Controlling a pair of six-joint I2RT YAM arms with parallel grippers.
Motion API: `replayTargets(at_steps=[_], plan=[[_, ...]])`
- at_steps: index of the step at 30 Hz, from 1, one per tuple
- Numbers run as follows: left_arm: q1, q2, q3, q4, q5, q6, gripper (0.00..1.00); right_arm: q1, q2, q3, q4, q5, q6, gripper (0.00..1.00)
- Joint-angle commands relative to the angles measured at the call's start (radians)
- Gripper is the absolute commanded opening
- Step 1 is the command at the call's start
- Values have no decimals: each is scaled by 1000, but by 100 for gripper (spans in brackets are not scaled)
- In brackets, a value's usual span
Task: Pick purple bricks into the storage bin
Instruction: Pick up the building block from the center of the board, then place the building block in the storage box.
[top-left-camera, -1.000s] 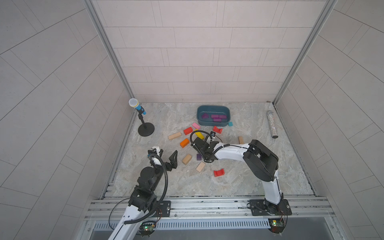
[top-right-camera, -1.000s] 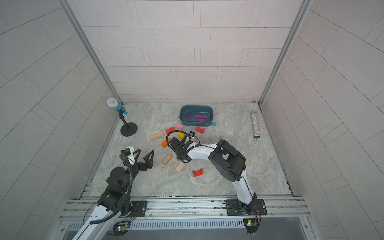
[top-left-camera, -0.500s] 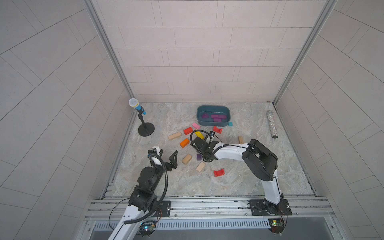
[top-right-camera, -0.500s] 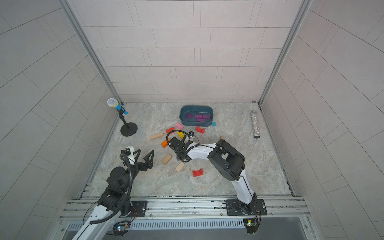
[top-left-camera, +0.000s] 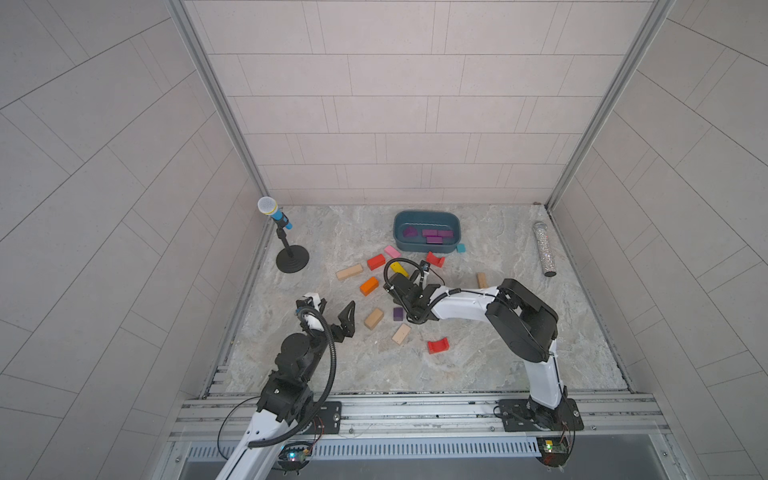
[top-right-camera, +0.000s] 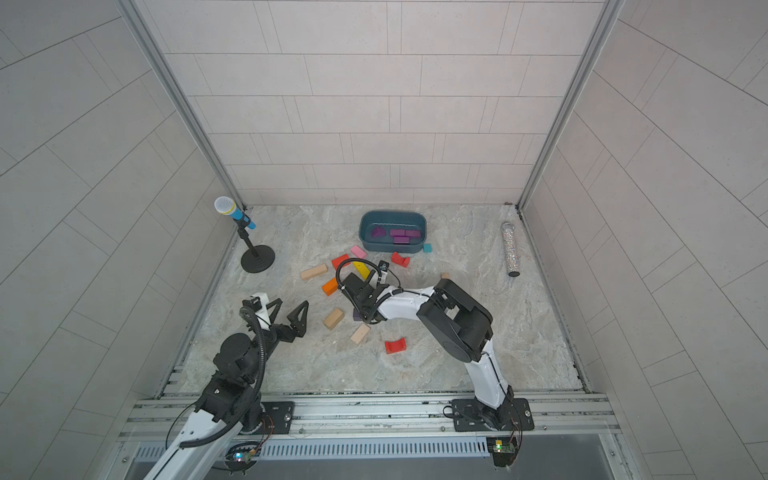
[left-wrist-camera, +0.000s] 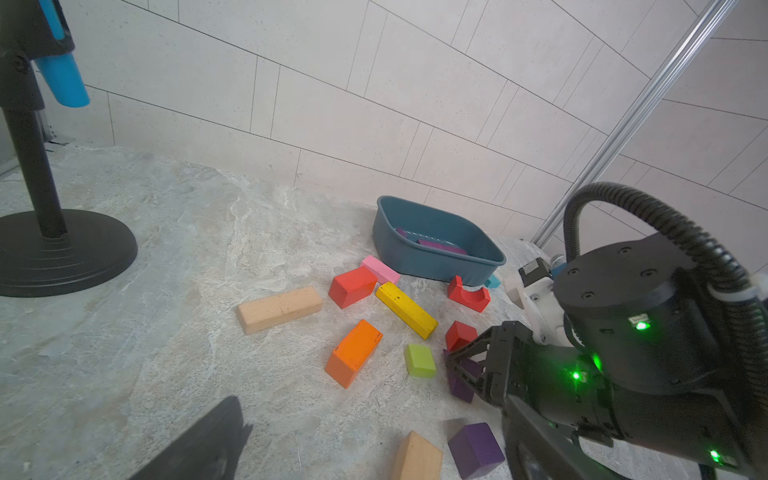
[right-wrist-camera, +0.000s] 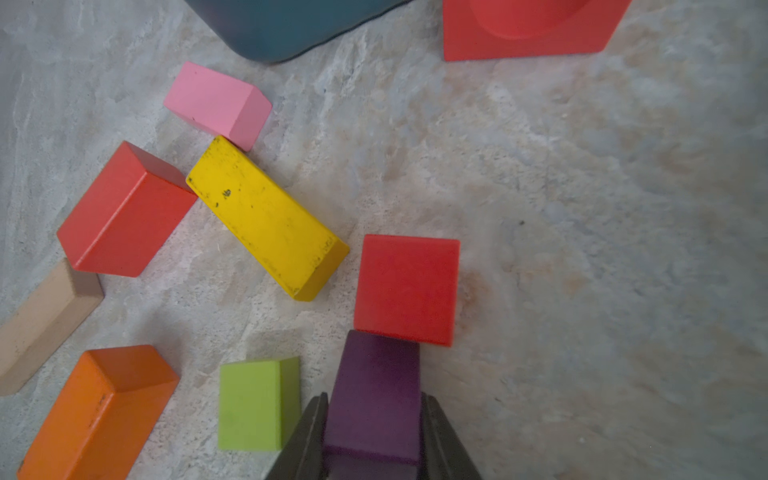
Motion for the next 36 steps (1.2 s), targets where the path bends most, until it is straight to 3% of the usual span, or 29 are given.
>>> replayTargets(at_steps=[1, 6, 12, 20, 28, 36], plan=[[-2, 1, -23, 11, 0, -6, 100, -6, -58, -45, -49, -1, -60, 13], [-3, 3, -23, 14, 1, -5, 100, -7, -123, 1, -93, -19, -314, 13], [-3, -8, -23, 10, 3, -5, 100, -44, -259, -19, -104, -3, -506, 12], [-2, -12, -23, 8, 2, -4, 100, -247, -317, 111, -141, -149, -807, 10], [-2, -4, -23, 12, -2, 0, 100, -399, -120, 304, -109, -226, -1052, 9], [-2, -3, -23, 13, -11, 3, 100, -507, 141, 603, -182, -360, -1085, 7]])
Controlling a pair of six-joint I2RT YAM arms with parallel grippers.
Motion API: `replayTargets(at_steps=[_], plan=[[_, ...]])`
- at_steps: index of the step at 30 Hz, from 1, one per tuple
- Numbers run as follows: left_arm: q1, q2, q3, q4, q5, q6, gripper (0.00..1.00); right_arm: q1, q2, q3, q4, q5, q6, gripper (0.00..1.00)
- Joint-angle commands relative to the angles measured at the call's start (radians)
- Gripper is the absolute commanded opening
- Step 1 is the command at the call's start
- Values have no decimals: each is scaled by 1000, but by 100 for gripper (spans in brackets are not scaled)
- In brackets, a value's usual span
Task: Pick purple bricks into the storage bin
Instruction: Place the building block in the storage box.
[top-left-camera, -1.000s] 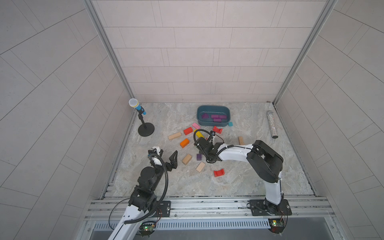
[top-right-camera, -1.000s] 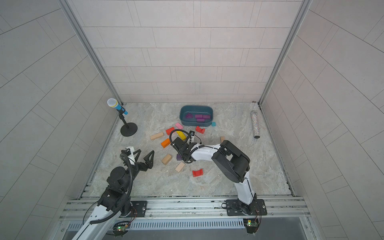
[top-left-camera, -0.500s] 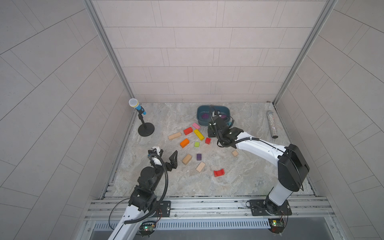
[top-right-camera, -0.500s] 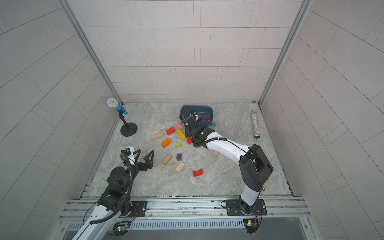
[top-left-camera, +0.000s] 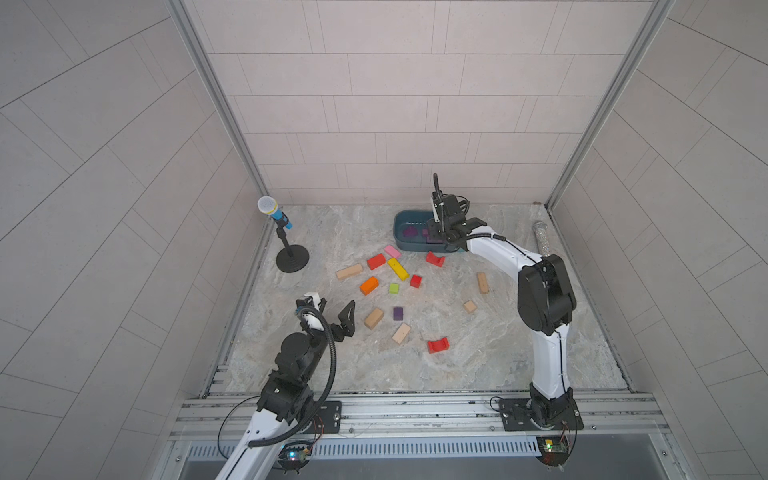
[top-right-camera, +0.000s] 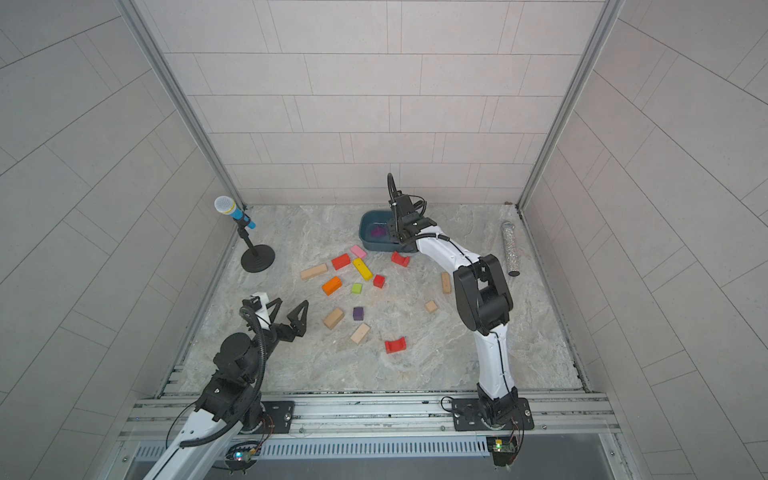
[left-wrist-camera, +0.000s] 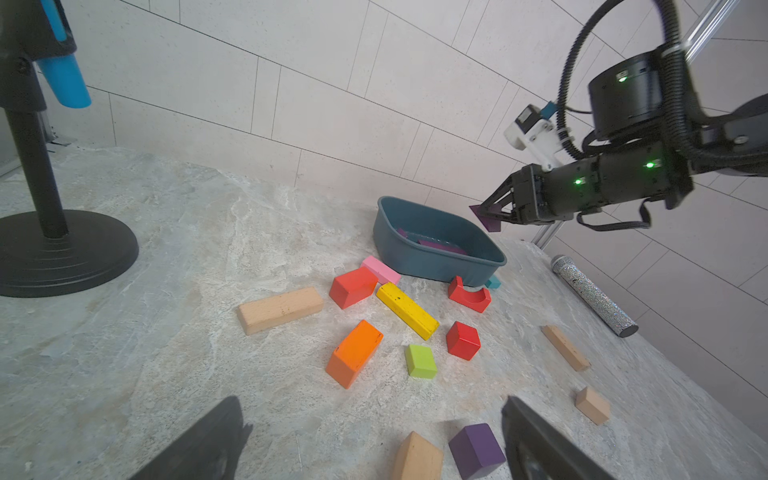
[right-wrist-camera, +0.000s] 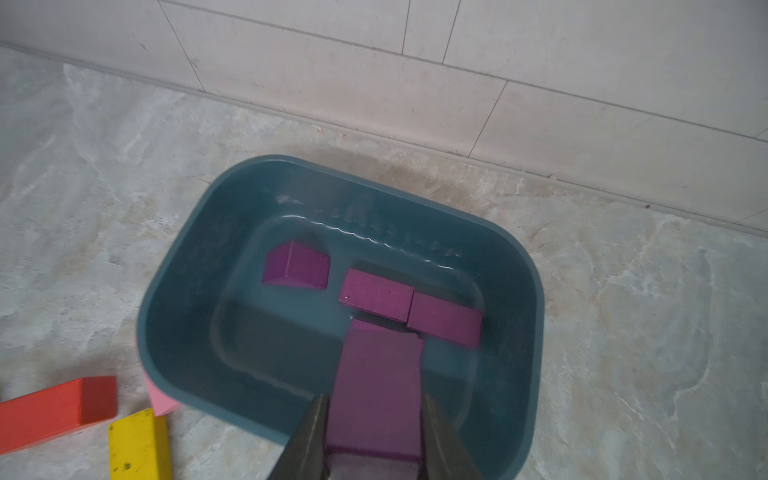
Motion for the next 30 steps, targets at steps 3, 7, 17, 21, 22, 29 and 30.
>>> replayTargets(at_steps=[3, 7, 17, 21, 22, 29, 30], plan=[[-4, -2, -23, 15, -3, 5, 100, -53, 127, 170, -64, -78, -50, 6], [-2, 2, -24, 17, -8, 8, 100, -66, 217, 266, -114, -96, -64, 6], [-3, 37, -26, 45, -7, 7, 100, -67, 282, 288, -128, -79, -75, 6], [-3, 41, -26, 48, -6, 6, 100, -68, 292, 289, -128, -67, -78, 15], [-4, 40, -26, 49, -6, 7, 100, -68, 294, 291, -130, -69, -74, 37], [-2, 41, -26, 50, -7, 8, 100, -70, 276, 287, -130, -53, -75, 73], [-3, 41, -26, 49, -5, 7, 100, -69, 267, 285, -130, -53, -78, 73]])
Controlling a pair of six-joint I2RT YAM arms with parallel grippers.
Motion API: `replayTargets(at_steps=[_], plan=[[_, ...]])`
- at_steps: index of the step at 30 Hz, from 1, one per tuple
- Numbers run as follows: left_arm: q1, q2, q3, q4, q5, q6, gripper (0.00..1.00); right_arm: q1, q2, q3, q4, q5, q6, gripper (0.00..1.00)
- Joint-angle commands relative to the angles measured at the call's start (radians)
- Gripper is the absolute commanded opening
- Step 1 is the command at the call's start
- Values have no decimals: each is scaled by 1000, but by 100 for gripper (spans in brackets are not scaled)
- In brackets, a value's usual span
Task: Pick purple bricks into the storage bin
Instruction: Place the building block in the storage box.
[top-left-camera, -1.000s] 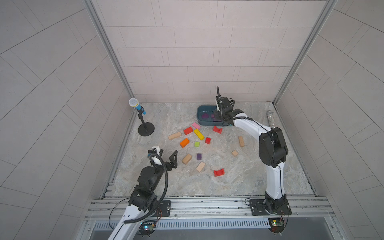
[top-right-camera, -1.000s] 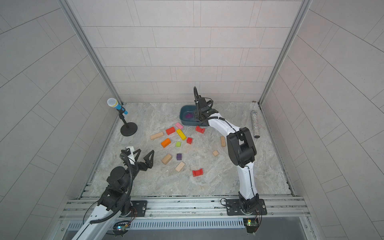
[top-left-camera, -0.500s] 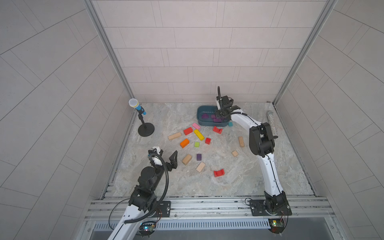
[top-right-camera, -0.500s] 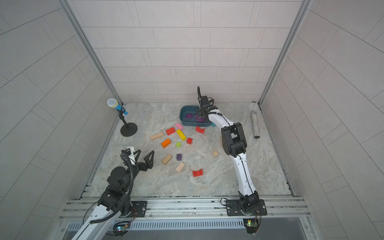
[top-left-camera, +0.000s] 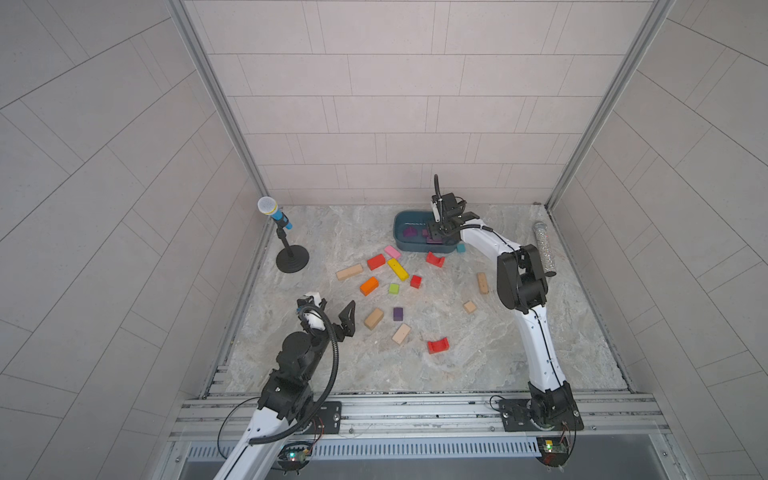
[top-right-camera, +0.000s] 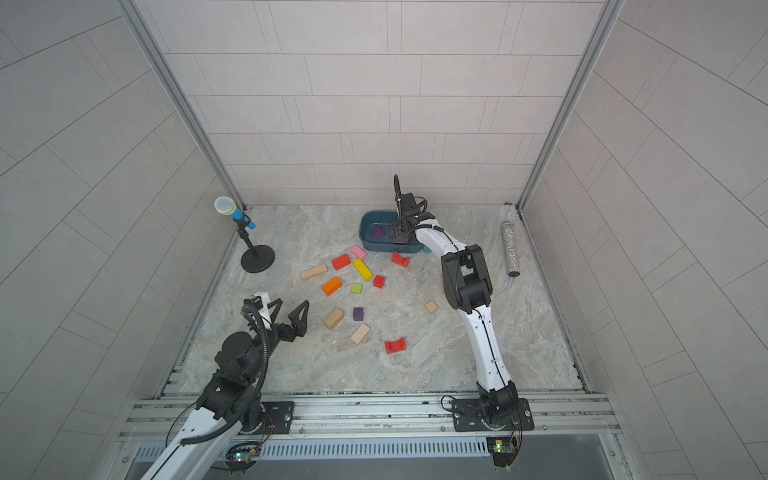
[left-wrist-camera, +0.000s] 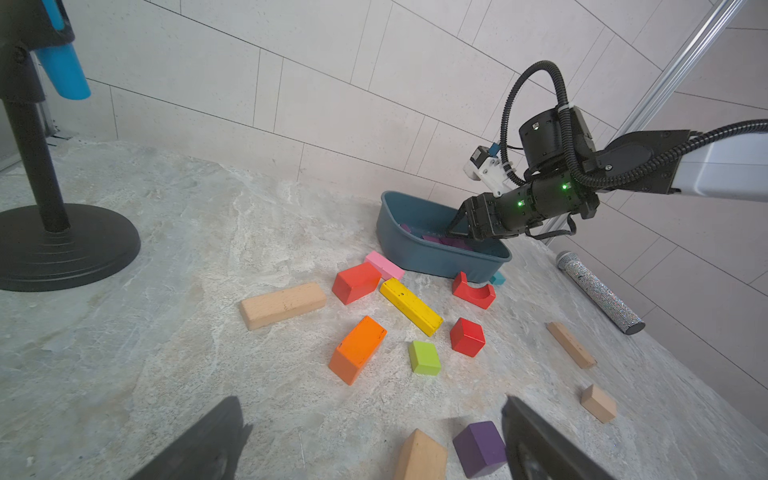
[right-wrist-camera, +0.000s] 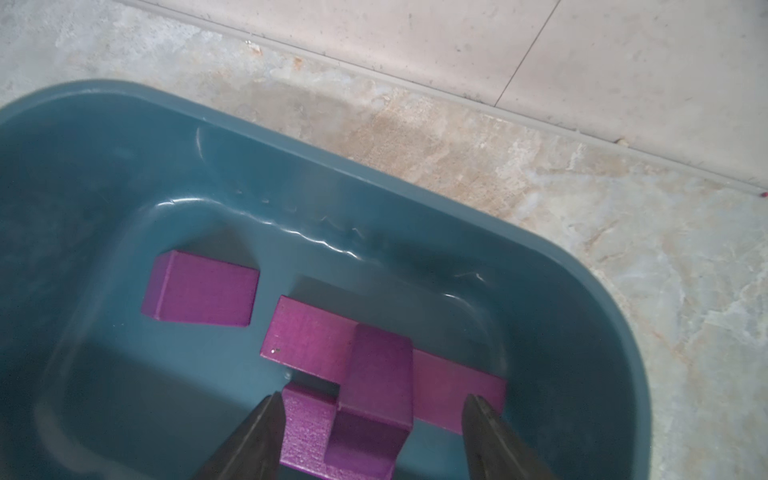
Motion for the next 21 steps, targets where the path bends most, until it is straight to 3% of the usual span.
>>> replayTargets(at_steps=[1, 11, 21], plan=[[-2, 2, -26, 28, -1, 6, 100, 1, -19, 11, -17, 17, -15, 74], [-3, 28, -27, 48, 3, 4, 100, 35, -245, -154, 7, -63, -20, 76], [-3, 9, -26, 32, 17, 0, 100, 197, -562, -654, 182, -123, -8, 75]])
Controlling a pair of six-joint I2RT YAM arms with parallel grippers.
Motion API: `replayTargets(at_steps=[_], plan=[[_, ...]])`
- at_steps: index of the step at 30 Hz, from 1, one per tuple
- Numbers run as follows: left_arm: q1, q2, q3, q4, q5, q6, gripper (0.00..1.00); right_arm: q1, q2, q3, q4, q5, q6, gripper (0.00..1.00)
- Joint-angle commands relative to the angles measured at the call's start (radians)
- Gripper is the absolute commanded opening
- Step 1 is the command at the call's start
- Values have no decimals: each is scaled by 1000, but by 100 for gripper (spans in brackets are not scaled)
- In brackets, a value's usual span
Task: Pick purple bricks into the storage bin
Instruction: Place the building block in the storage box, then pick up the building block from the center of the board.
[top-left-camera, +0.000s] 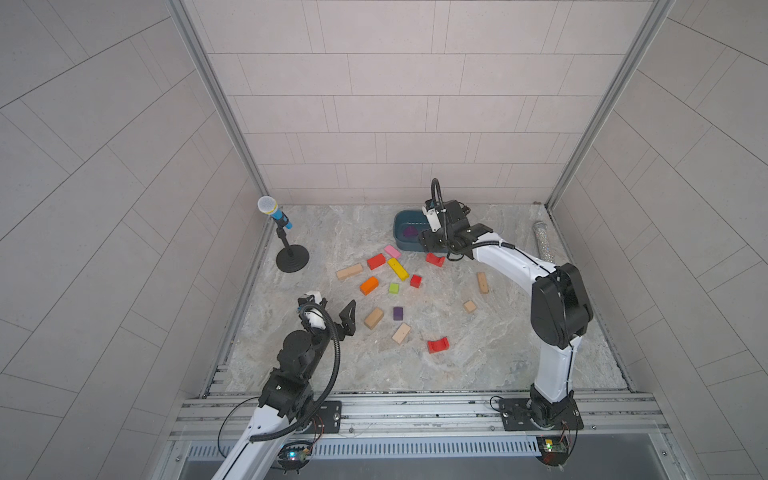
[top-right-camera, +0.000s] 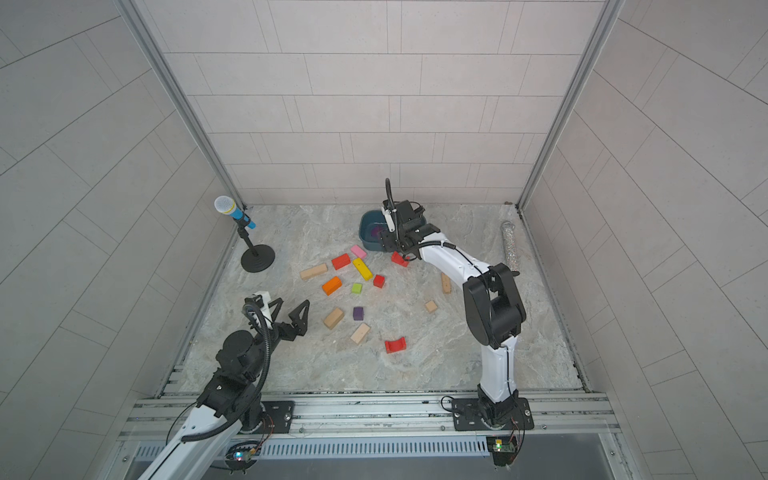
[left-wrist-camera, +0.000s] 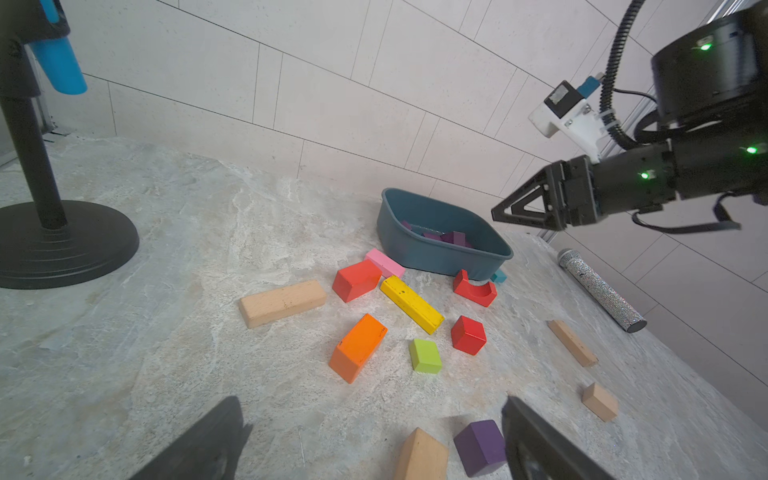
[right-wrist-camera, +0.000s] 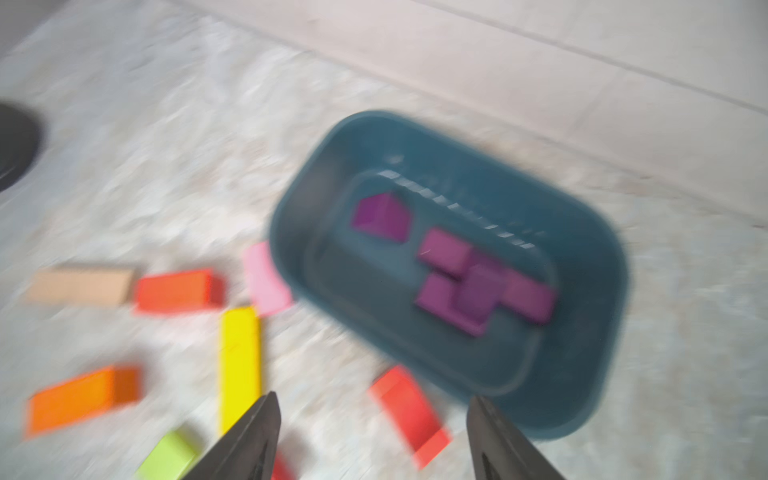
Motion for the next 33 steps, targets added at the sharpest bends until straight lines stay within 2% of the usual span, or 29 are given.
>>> replayTargets(at_steps=[1, 3, 7, 14, 20, 33], plan=[[-2, -20, -26, 11, 9, -1, 100, 59, -74, -157, 73, -31, 1, 75], [-4, -20, -26, 7, 5, 1, 100, 107, -121, -244, 108, -39, 29, 75], [-3, -20, -26, 10, 8, 0, 100, 227, -179, -371, 172, 22, 97, 74], [-3, -23, -26, 6, 9, -1, 100, 372, -193, -450, 187, 98, 144, 69], [-2, -21, -26, 8, 11, -2, 100, 413, -136, -440, 205, 98, 157, 69], [-3, -21, -26, 6, 12, -4, 100, 422, -40, -388, 203, 94, 165, 68]])
